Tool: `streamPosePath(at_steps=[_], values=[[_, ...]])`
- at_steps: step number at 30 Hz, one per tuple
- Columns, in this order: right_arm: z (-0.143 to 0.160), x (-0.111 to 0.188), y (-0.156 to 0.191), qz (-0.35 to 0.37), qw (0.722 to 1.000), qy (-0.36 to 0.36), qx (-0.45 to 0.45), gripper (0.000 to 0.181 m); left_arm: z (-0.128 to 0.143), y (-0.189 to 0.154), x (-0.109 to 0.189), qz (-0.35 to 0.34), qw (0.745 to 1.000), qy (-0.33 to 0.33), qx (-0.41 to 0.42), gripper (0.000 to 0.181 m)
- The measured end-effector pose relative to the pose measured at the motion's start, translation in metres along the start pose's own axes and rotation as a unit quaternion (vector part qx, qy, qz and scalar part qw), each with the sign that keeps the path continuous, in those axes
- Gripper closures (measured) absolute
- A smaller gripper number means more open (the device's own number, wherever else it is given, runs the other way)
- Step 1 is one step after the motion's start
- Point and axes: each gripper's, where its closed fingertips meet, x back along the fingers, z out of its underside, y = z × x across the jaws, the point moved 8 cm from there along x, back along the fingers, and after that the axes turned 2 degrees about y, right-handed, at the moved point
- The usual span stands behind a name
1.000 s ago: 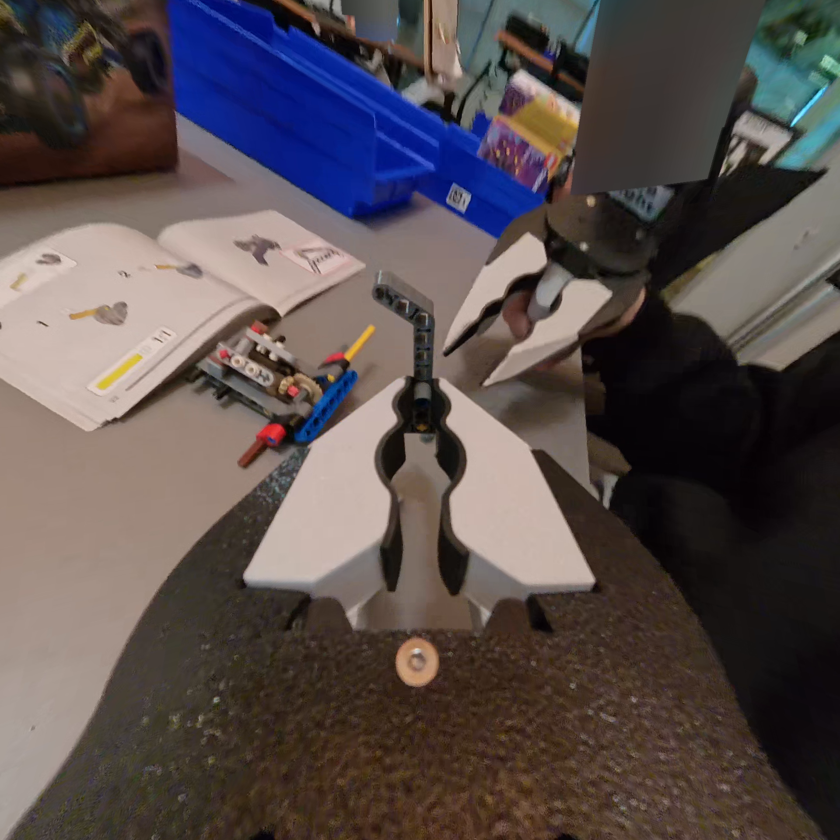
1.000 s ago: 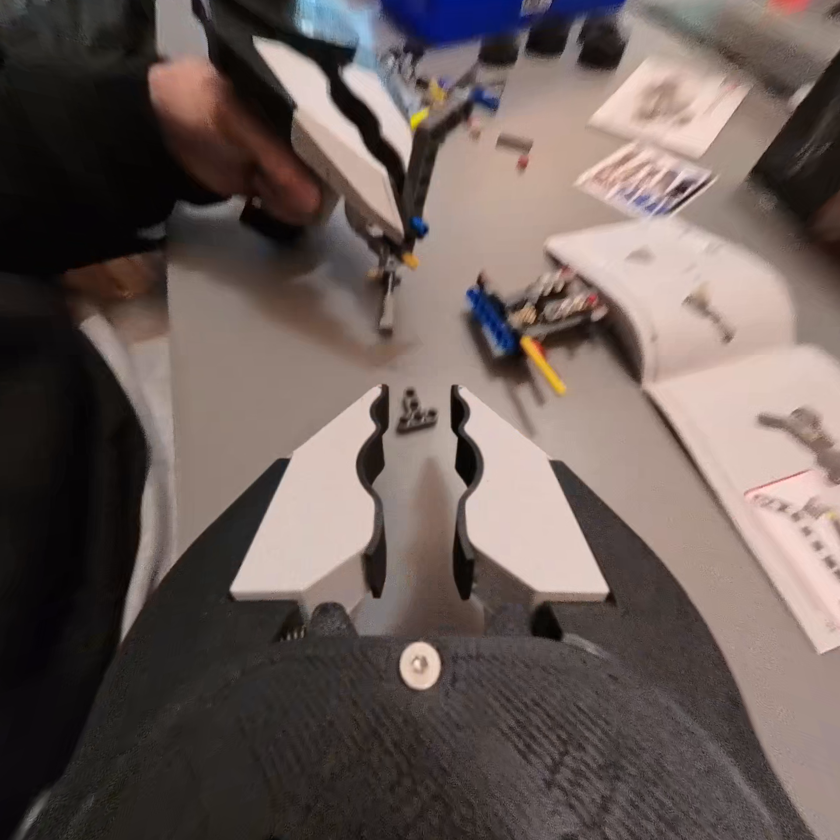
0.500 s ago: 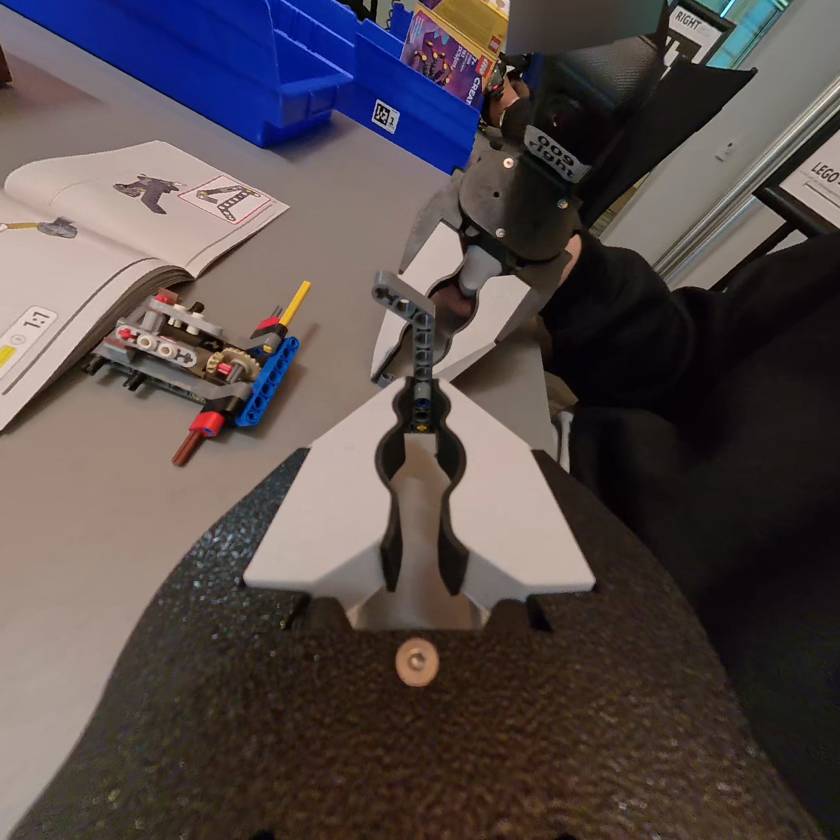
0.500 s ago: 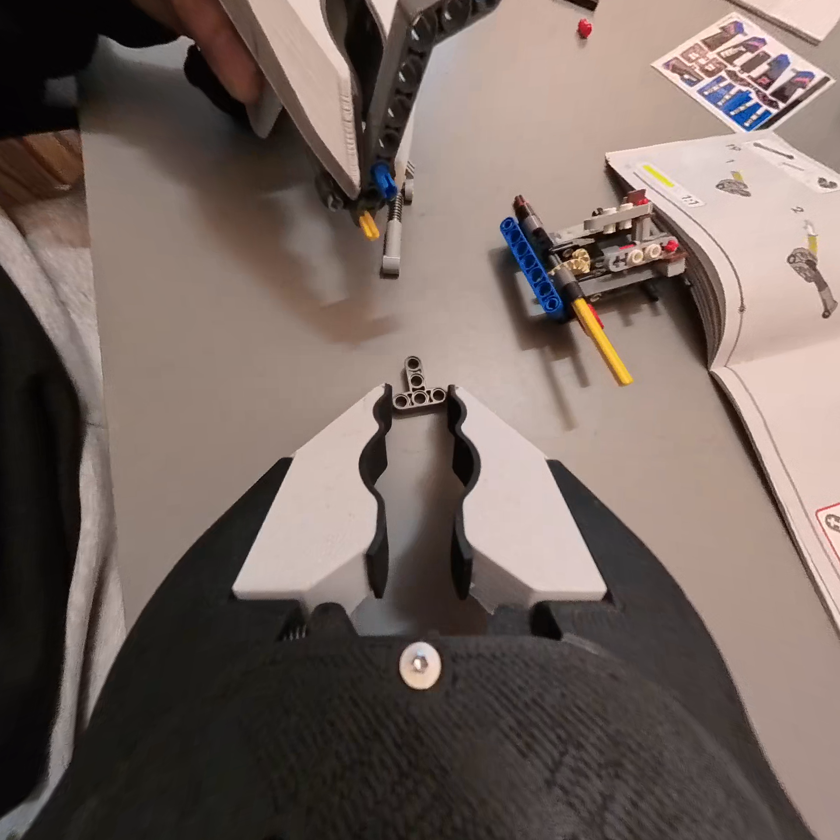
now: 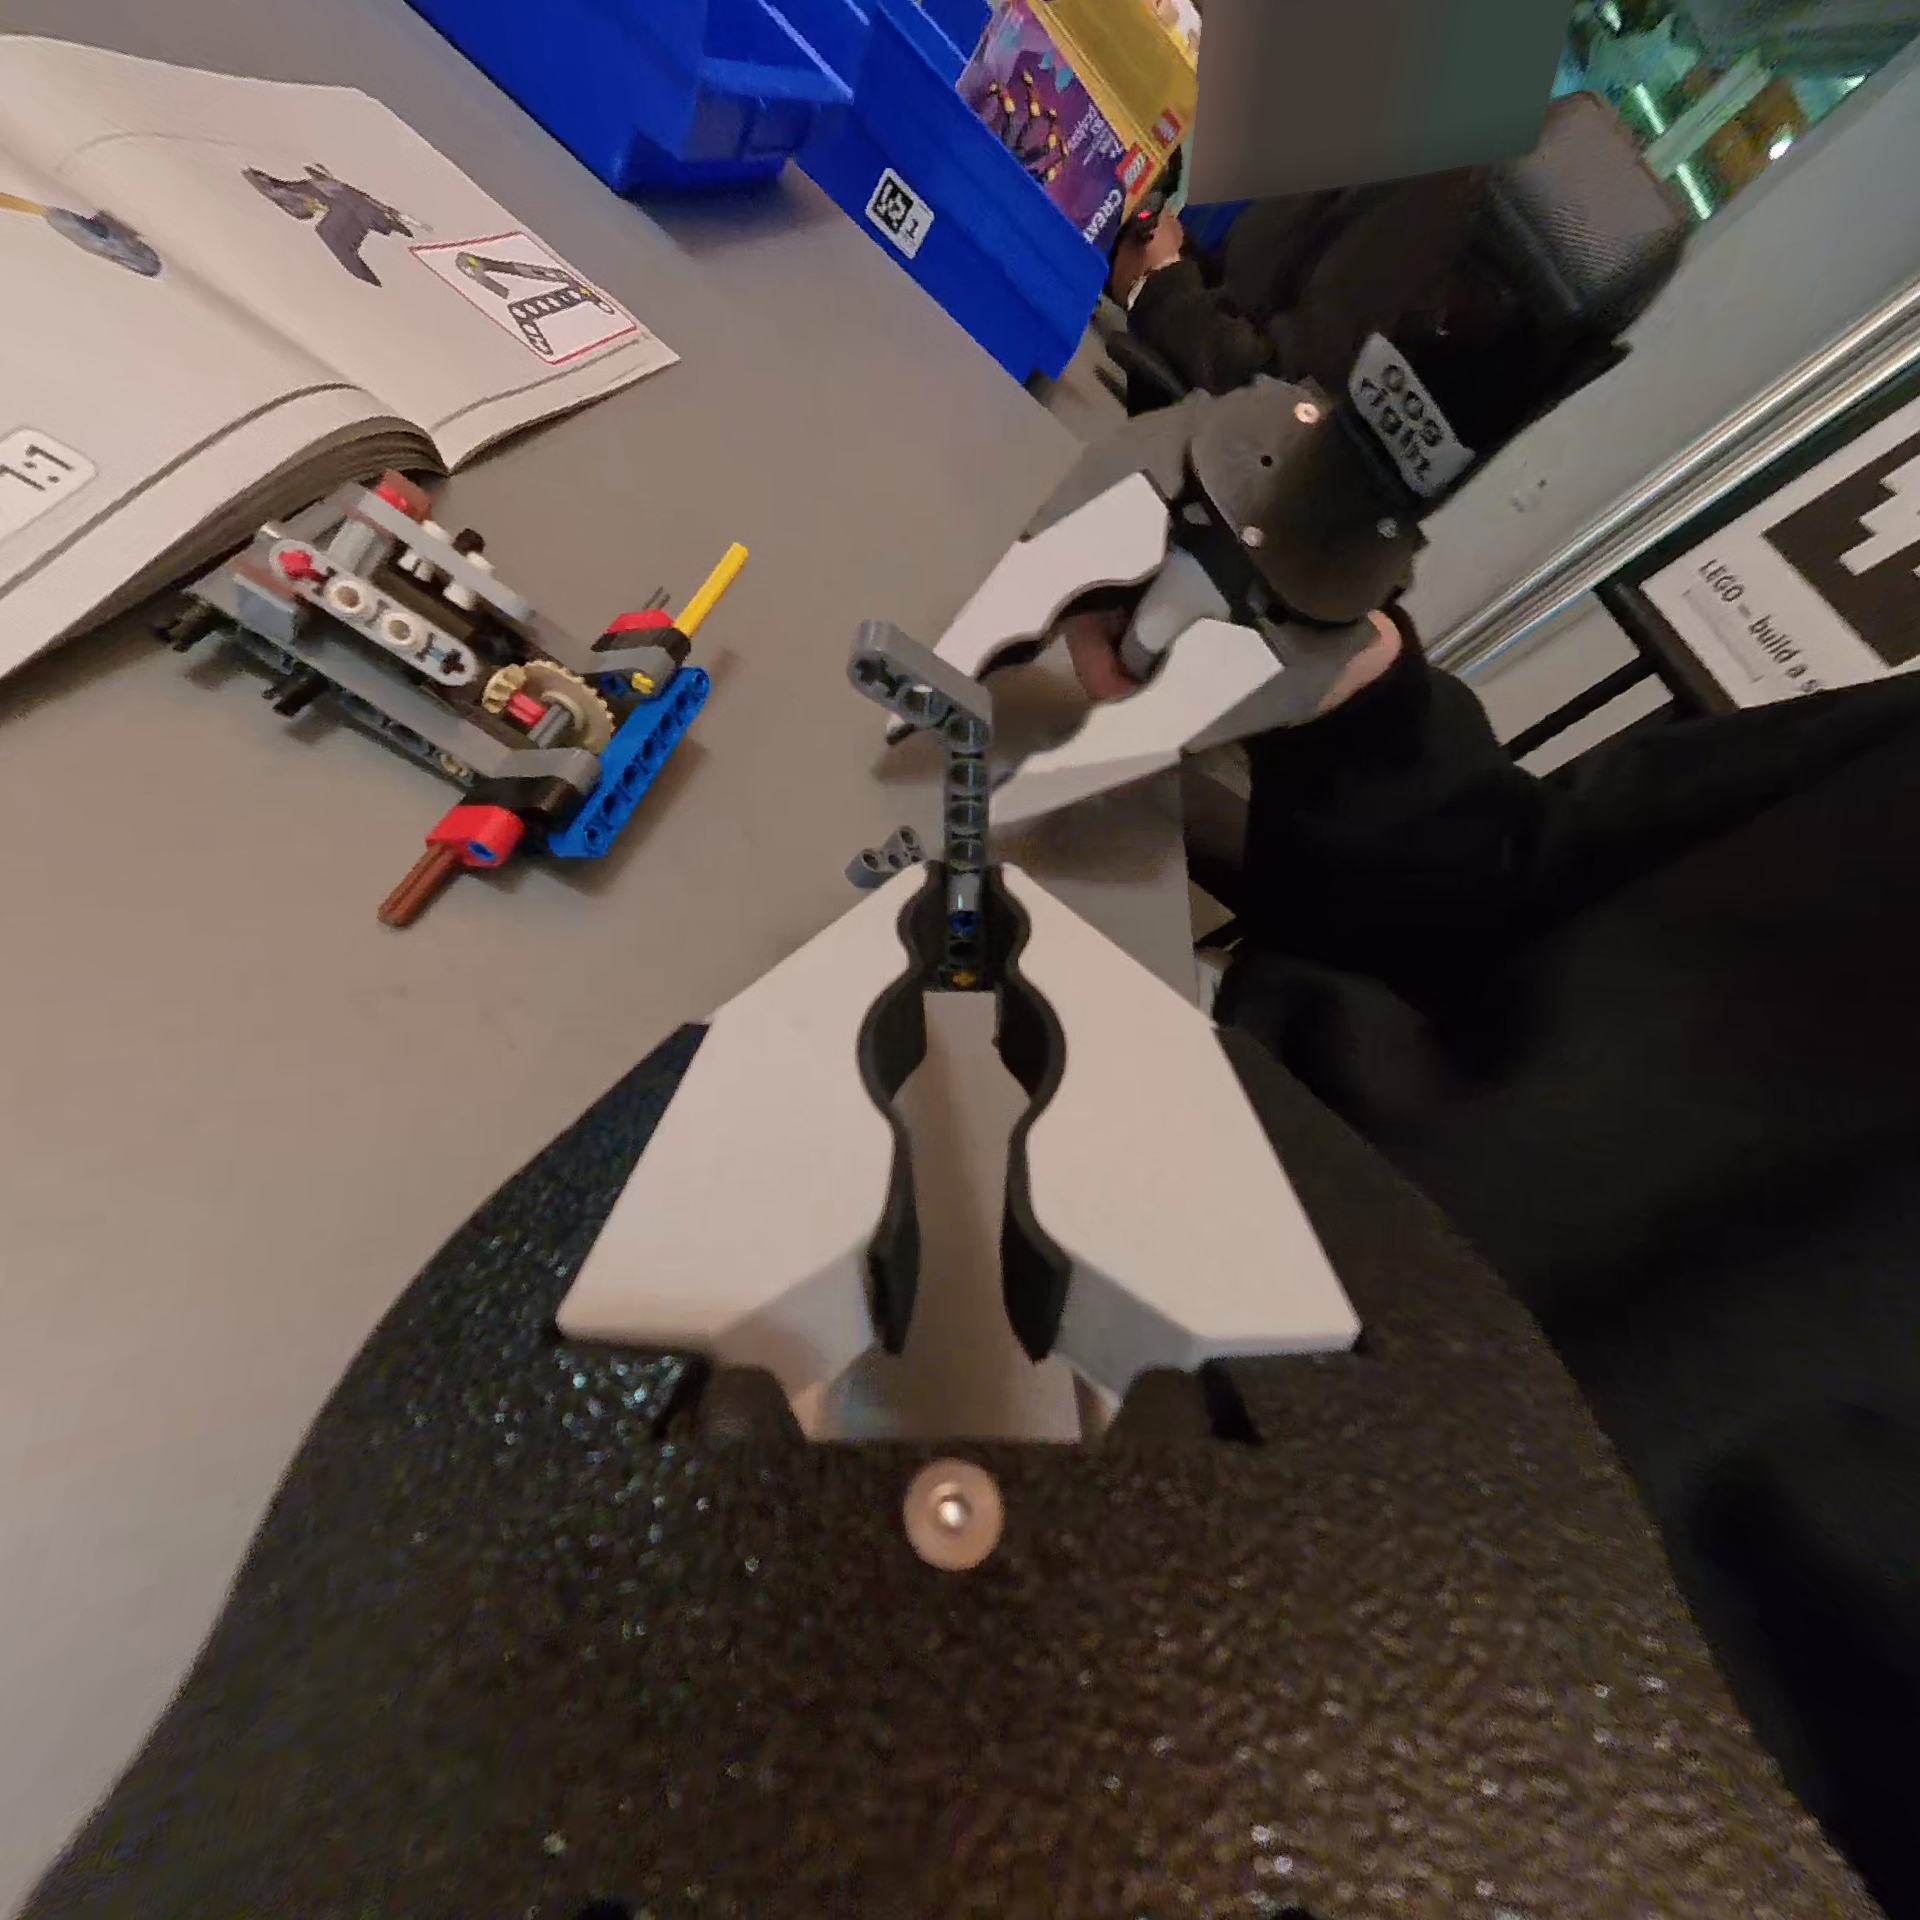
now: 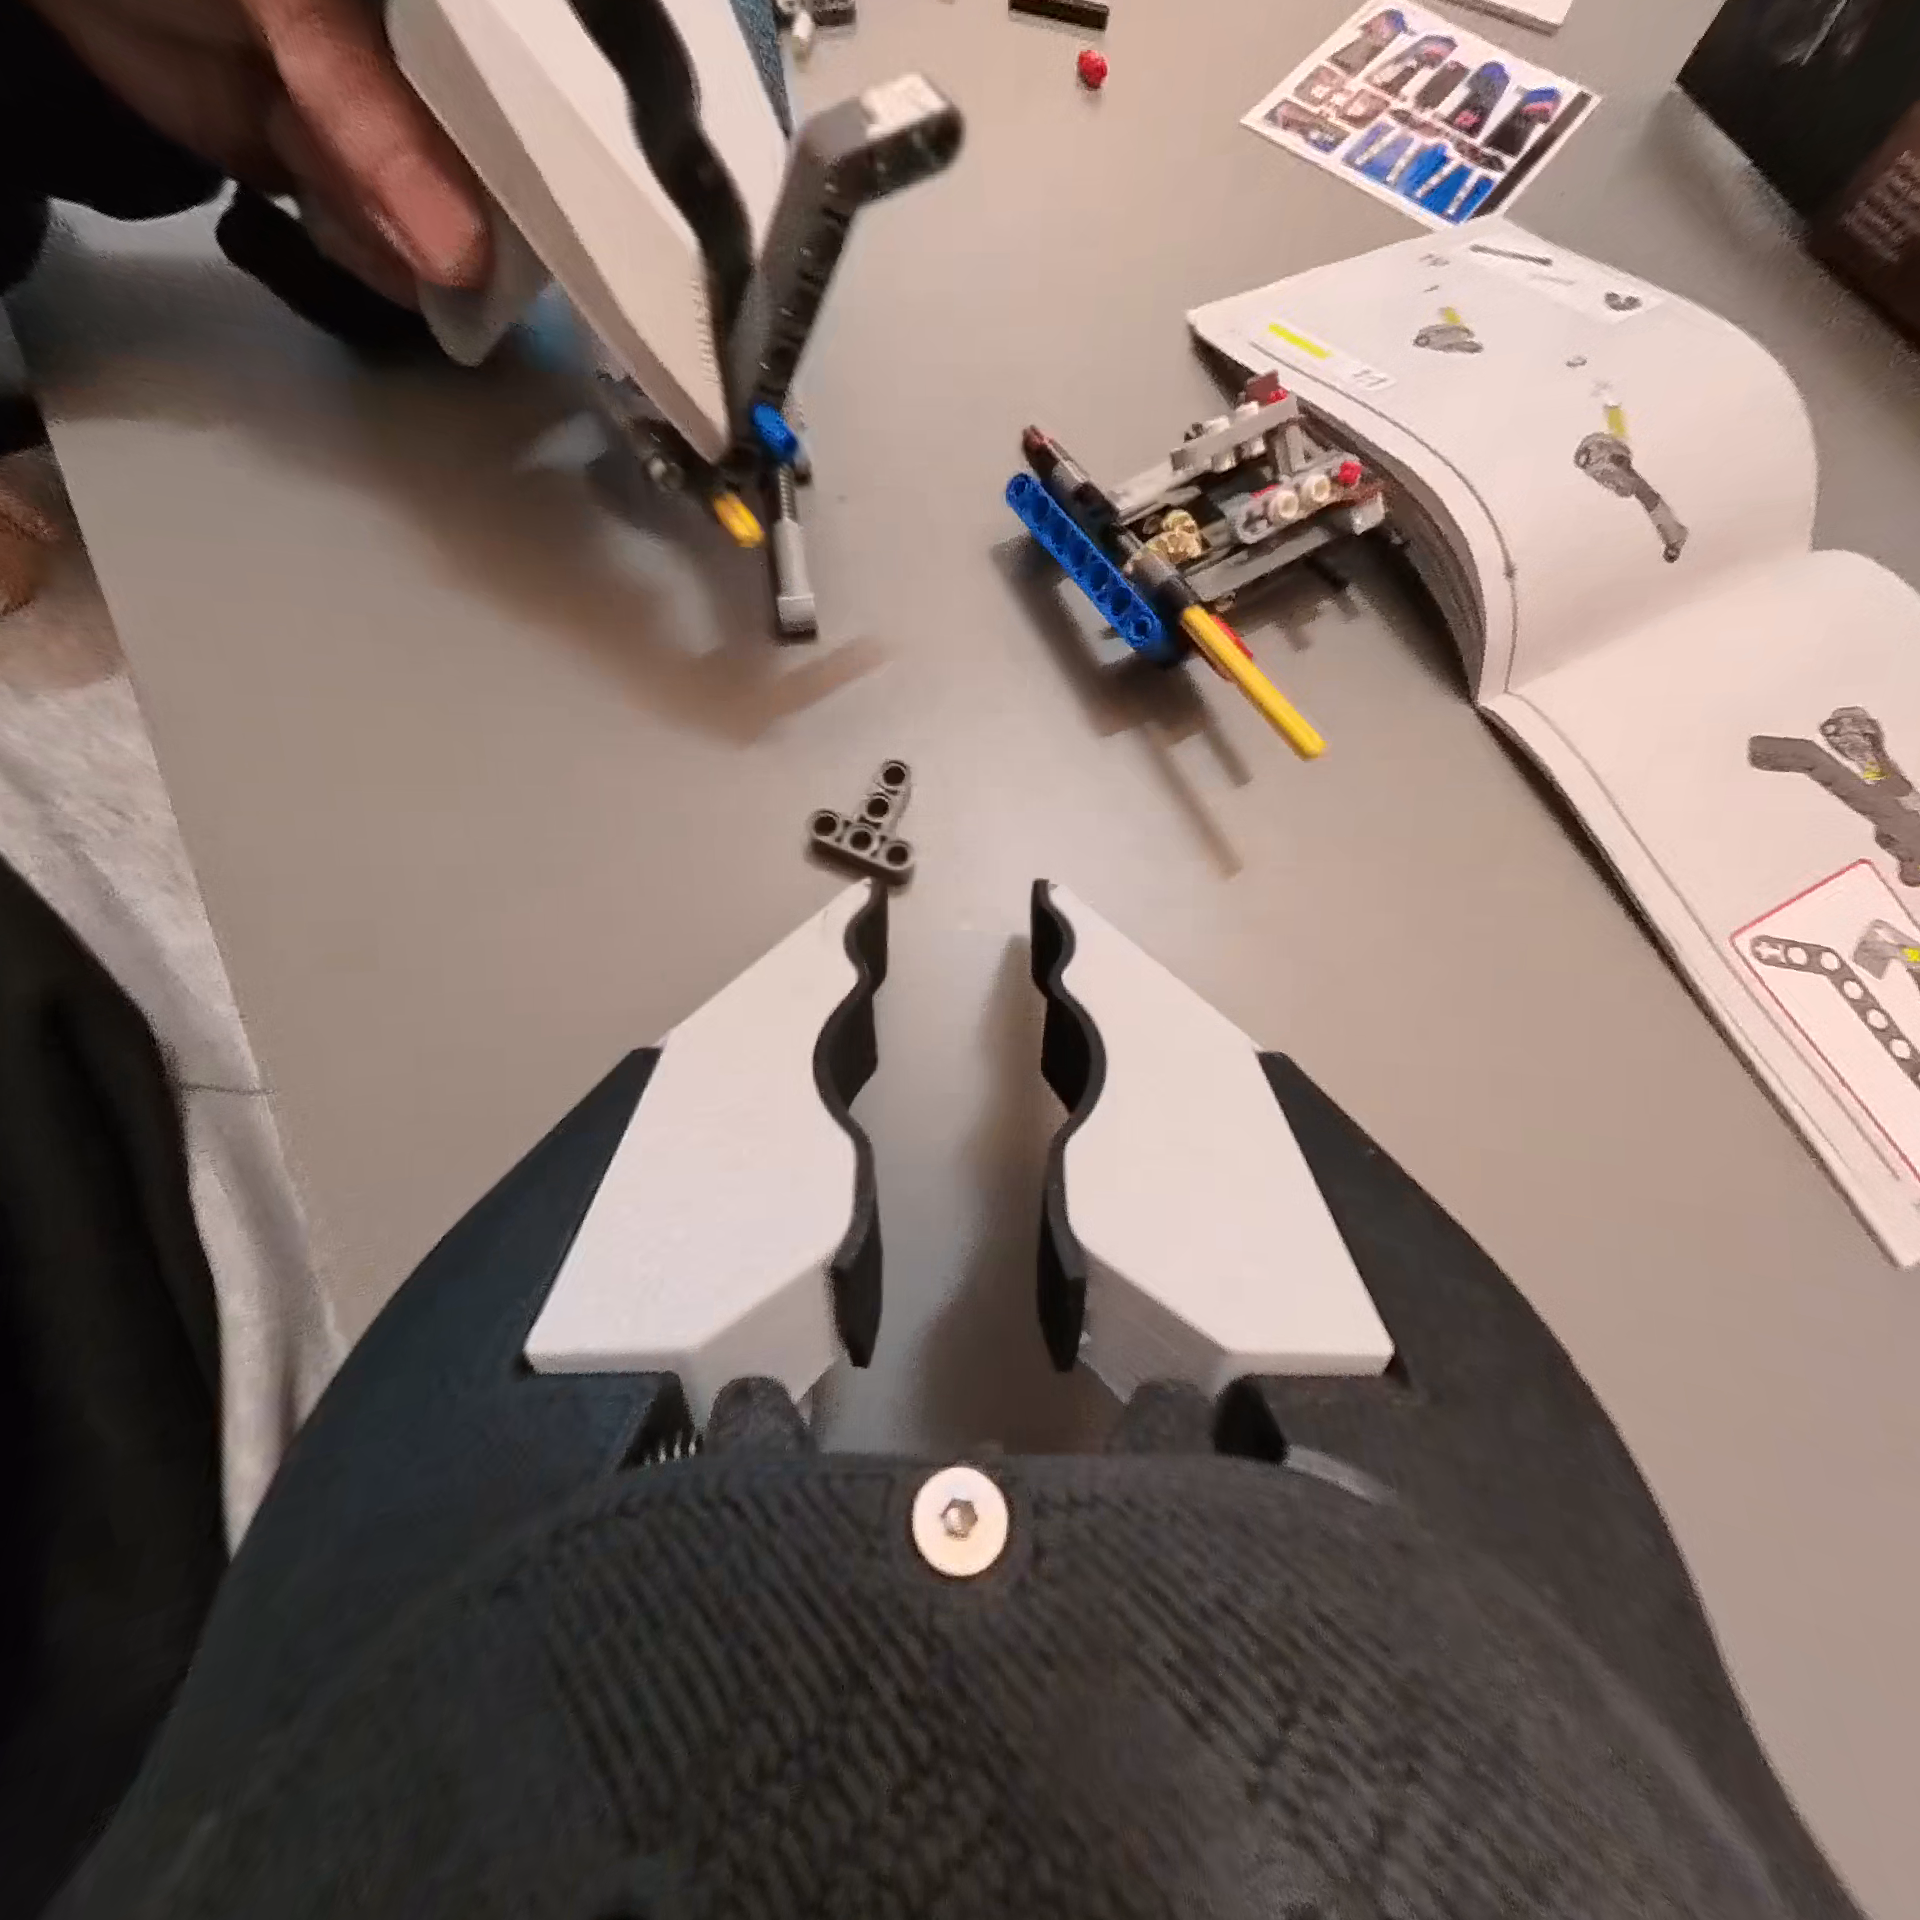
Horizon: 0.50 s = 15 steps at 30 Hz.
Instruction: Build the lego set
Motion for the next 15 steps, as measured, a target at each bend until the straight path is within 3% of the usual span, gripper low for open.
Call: streamPosePath(at_steps=[3,8,15], values=[[0.005,-0.009,-0.002,-0.045,0.999,0.010,0.022,0.156,0.000,0.001,-0.001,0.002,1.000,0.004,0.006,0.176],[-0.001,-0.016,0.011,-0.053,0.998,0.006,0.045,0.174,0.001,0.000,-0.002,-0.007,1.000,0.011,-0.002,0.176],[-0.004,-0.015,0.014,-0.011,0.997,0.019,0.075,0.160,0.002,-0.001,-0.001,-0.010,1.000,0.014,-0.007,0.176]])
